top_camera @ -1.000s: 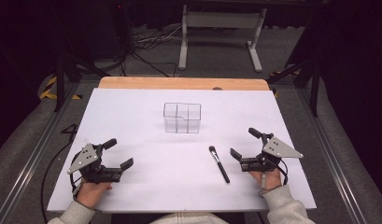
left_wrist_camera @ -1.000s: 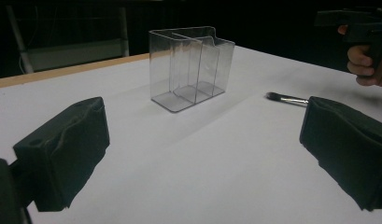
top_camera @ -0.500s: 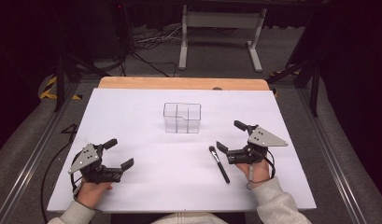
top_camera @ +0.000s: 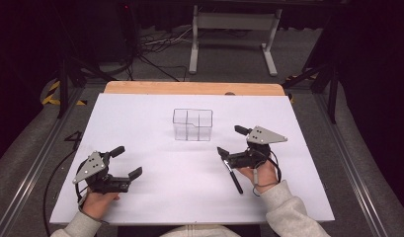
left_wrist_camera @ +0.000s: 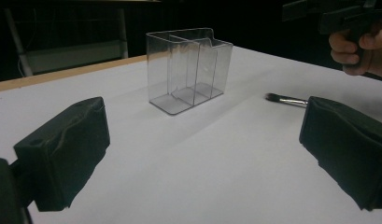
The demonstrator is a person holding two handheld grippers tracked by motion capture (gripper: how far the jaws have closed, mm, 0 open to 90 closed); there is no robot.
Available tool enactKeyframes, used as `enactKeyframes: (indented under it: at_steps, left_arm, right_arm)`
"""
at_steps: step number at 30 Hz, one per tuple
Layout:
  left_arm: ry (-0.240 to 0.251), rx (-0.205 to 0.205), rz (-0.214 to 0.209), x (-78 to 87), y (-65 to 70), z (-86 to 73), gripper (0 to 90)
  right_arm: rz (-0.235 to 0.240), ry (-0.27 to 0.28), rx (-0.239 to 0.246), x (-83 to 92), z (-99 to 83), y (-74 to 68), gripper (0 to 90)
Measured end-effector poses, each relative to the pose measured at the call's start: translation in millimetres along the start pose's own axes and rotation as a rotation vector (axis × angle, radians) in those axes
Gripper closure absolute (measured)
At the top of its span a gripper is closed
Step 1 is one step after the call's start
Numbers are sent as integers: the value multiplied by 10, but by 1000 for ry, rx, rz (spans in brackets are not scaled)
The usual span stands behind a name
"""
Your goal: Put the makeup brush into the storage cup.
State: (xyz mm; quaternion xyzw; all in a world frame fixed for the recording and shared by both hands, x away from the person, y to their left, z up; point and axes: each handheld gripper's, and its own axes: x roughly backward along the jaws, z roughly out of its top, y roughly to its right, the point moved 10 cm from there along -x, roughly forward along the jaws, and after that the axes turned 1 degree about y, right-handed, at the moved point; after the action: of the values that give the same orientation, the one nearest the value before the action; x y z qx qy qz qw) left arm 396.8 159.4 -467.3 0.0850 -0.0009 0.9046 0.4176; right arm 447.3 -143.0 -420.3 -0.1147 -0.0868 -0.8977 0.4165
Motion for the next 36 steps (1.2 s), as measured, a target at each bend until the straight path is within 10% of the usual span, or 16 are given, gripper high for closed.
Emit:
enactKeyframes:
  at_steps: [36]
  left_arm:
    - [12, -15, 6, 20, 39, 49, 26]
  right_arm:
    - [31, -479, 93, -16, 12, 123, 112]
